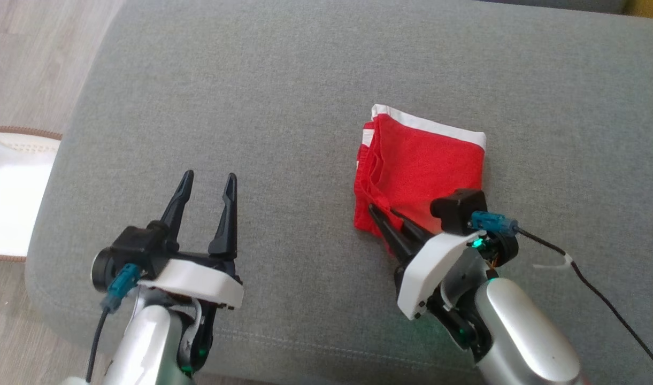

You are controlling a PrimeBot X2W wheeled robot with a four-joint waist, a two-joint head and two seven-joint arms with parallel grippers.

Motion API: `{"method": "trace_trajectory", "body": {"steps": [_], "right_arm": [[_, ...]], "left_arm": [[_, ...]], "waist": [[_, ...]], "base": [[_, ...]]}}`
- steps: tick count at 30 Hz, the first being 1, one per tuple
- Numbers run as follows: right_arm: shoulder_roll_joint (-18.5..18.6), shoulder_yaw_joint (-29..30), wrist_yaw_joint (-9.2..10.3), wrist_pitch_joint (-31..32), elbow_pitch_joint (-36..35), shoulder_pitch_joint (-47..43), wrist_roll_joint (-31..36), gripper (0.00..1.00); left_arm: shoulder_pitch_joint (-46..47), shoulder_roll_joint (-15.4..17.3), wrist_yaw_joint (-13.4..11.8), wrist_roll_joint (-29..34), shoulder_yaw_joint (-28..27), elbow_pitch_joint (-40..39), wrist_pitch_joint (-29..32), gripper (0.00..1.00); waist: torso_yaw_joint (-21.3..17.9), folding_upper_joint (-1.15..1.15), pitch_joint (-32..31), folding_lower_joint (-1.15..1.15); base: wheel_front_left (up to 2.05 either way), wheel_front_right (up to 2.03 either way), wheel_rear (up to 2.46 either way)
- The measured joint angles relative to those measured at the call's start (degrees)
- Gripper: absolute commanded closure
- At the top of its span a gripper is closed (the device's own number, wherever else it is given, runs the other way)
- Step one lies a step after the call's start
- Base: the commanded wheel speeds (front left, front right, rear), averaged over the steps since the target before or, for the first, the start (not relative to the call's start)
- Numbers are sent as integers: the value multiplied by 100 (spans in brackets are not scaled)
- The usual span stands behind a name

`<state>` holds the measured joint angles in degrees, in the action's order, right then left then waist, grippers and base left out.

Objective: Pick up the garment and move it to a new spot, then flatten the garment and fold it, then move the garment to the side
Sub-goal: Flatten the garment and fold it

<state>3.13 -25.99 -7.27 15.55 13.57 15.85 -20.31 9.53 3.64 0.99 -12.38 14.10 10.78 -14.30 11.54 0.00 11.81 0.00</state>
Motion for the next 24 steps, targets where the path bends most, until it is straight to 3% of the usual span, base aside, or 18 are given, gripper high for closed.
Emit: {"method": "trace_trajectory", "body": {"steps": [1, 2, 3, 11, 17, 18, 21, 24], "right_arm": [[1, -10, 0, -46, 40, -4, -22, 99], [2, -13, 0, -105, 58, -5, -31, 36], [5, -15, 0, -171, 59, -5, -31, 0], [36, -52, 0, -1209, -525, -25, 97, 0], [35, 1278, 0, -1423, -958, -556, 458, 0], [35, 1278, 0, -1423, -958, -556, 458, 0], [37, 2248, 0, -1444, -1237, -1116, 742, 0], [37, 2646, 0, -1328, -1437, -1480, 842, 0]], "left_arm": [[0, -1, 0, -1, 0, 9, 0, 0], [0, -1, 0, -26, 0, 19, 0, 0], [2, -2, 0, -41, -1, 31, 0, 0], [1, 11, -8, -25, -15, 48, 0, 0], [-30, 119, -103, 30, -38, 19, 0, 0], [-30, 119, -103, 30, -38, 19, 0, 0], [-179, 188, -157, 30, -88, -42, 0, 0], [-291, 242, -204, 31, -141, -81, 2, 0]], "waist": [[10, 0, 15, 0], [12, 0, 24, 0], [7, 0, 26, 0], [-161, 0, -102, 0], [-385, 0, -251, 0], [-385, 0, -251, 0], [-546, 0, -344, 0], [-640, 0, -432, 0]], "base": [[0, 0, 0], [0, 0, 0], [0, 0, 0], [0, 0, 0], [0, 0, 0], [0, 0, 0], [0, 0, 0], [0, 0, 0]]}}
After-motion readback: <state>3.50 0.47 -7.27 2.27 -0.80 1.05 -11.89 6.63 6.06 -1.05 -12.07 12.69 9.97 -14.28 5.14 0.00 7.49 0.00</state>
